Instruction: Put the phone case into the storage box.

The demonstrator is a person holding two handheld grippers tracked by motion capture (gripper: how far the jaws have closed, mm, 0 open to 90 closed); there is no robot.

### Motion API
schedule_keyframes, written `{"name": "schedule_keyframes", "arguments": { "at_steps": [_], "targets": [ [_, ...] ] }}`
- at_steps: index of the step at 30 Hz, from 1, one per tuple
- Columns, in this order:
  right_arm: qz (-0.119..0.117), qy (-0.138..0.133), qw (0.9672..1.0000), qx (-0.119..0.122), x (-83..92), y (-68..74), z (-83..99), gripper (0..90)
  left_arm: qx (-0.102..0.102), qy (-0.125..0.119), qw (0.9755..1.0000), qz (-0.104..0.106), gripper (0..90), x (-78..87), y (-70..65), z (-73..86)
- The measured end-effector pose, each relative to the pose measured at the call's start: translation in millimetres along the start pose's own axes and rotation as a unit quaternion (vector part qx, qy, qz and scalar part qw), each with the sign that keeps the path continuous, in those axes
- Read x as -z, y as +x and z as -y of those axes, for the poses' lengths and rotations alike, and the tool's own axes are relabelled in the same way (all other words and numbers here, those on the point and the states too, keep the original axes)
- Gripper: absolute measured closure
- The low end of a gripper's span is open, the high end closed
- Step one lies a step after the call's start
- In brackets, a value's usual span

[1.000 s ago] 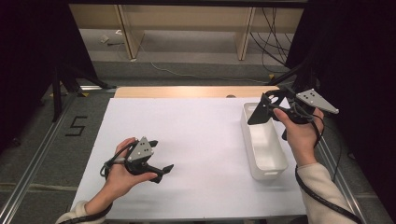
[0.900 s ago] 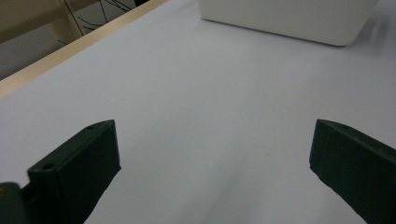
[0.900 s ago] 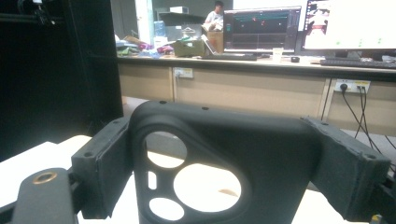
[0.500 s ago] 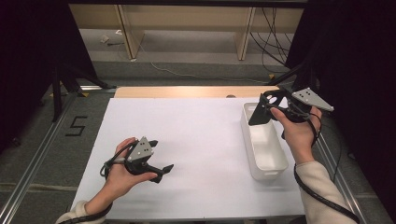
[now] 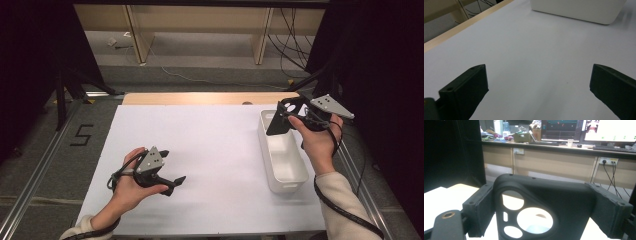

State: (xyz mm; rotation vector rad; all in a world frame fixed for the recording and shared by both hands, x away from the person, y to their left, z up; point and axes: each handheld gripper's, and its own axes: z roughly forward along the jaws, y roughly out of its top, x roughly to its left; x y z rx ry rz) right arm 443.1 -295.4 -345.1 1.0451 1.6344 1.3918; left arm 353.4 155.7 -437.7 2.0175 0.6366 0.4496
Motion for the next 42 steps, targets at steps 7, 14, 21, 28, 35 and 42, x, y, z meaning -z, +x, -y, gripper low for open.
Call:
{"name": "schedule_keyframes", "arguments": {
  "at_steps": [7,14,21,28,35,42],
  "targets": [
    [0.0,0.003,1.0,0.001,-2.2,-0.8,2.2,15.8,-0.001,0.0,1.0,0.0,1.0,0.0,0.1,0.0],
    [0.0,0.007,1.0,0.005,-5.1,-0.7,4.1,15.8,0.001,-0.001,1.0,0.0,1.0,0.0,0.2,0.1],
    [0.0,0.011,0.9999,0.012,-8.4,0.0,5.8,15.9,0.001,-0.001,1.0,0.0,1.0,0.0,0.2,-0.1],
    [0.0,0.014,0.9998,0.012,-11.5,-0.2,5.3,15.9,0.002,-0.001,1.0,0.0,1.0,0.0,0.3,-0.1],
    [0.002,0.015,0.9998,0.017,-15.0,-0.1,5.6,15.9,0.002,-0.001,1.0,0.0,1.0,-0.1,0.5,0.2],
    [0.003,0.017,0.9998,0.014,-17.3,-1.1,5.9,15.9,0.001,-0.001,1.0,0.0,1.0,-0.1,0.5,0.2]
  ]
}}
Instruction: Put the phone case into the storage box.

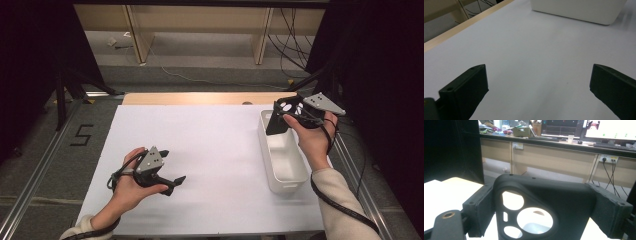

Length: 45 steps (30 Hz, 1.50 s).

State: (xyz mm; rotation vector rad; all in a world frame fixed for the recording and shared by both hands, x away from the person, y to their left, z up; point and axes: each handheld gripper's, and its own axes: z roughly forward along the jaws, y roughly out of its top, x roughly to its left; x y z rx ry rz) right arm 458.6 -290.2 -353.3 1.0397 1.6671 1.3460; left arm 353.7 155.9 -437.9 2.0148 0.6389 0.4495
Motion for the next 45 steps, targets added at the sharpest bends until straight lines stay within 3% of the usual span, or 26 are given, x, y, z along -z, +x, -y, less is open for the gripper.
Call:
{"name": "schedule_keyframes", "arguments": {
  "at_steps": [45],
  "targets": [
    [0.01,0.003,0.9999,0.002,-17.6,-6.3,-1.2,15.9,0.001,0.0,1.0,0.0,1.0,0.1,0.6,0.3]
  ]
}}
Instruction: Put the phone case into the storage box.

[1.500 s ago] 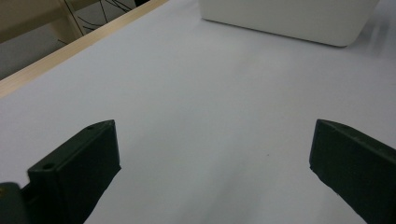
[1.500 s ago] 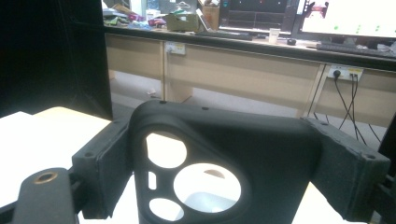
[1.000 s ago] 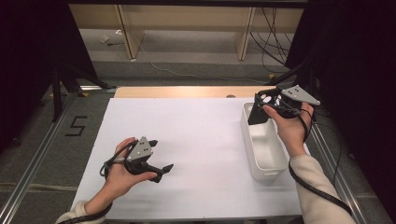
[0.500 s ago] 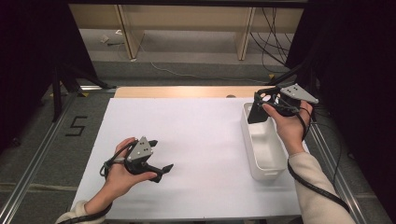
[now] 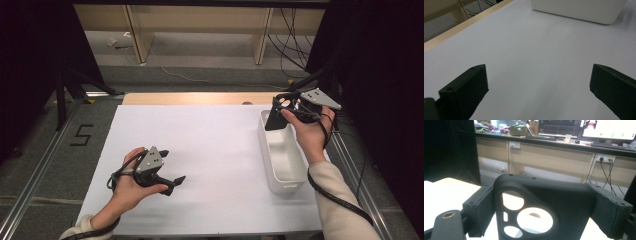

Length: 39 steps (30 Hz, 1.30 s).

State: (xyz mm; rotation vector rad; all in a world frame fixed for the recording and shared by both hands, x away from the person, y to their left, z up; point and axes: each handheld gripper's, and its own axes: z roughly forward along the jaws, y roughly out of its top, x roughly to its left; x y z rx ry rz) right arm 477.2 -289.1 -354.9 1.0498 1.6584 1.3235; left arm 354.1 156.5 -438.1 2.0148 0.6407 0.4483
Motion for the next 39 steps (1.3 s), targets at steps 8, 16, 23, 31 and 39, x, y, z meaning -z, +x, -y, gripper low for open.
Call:
{"name": "schedule_keyframes", "arguments": {
  "at_steps": [8,16,23,31,39],
  "targets": [
    [-0.001,-0.004,1.0,-0.003,-2.6,0.4,-2.5,15.9,-0.001,-0.001,1.0,0.0,1.0,0.0,-0.3,-0.7],
    [-0.001,-0.005,1.0,-0.002,-3.2,0.4,-3.2,15.9,-0.001,-0.002,1.0,0.001,1.0,0.2,-0.1,-0.7],
    [0.001,-0.005,1.0,-0.002,-5.4,-0.7,-2.9,15.9,0.001,-0.002,1.0,0.001,1.0,0.3,0.2,-0.6],
    [0.001,-0.005,1.0,-0.001,-8.6,-1.3,-3.1,15.9,0.0,-0.002,1.0,0.0,1.0,0.1,-0.1,-0.7],
    [0.003,-0.005,1.0,-0.001,-11.7,-1.9,-2.7,15.9,0.001,-0.002,1.0,0.001,1.0,-0.3,0.0,-0.5]
  ]
}}
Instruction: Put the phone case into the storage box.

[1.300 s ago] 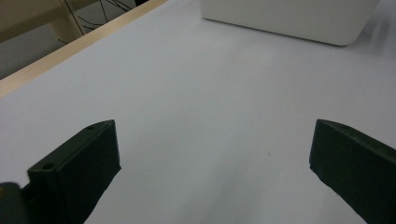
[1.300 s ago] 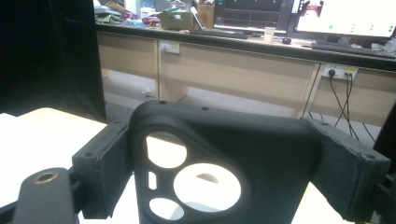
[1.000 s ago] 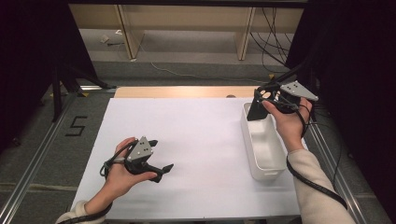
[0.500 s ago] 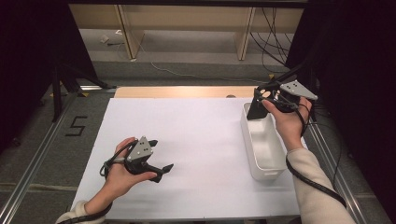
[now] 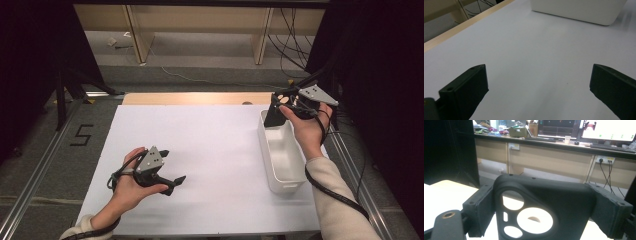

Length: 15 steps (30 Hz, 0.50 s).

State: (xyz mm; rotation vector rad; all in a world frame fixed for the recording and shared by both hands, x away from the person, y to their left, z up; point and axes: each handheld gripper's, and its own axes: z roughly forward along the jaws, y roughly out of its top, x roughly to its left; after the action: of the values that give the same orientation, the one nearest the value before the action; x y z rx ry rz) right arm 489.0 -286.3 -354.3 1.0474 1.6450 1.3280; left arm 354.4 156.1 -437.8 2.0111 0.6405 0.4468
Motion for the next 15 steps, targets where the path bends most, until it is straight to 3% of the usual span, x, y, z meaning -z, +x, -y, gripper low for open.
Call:
{"name": "schedule_keyframes", "arguments": {
  "at_steps": [15],
  "targets": [
    [0.002,0.002,1.0,-0.001,-4.2,-2.1,1.0,16.0,0.001,0.0,1.0,0.0,1.0,-0.2,0.3,0.1]
  ]
}}
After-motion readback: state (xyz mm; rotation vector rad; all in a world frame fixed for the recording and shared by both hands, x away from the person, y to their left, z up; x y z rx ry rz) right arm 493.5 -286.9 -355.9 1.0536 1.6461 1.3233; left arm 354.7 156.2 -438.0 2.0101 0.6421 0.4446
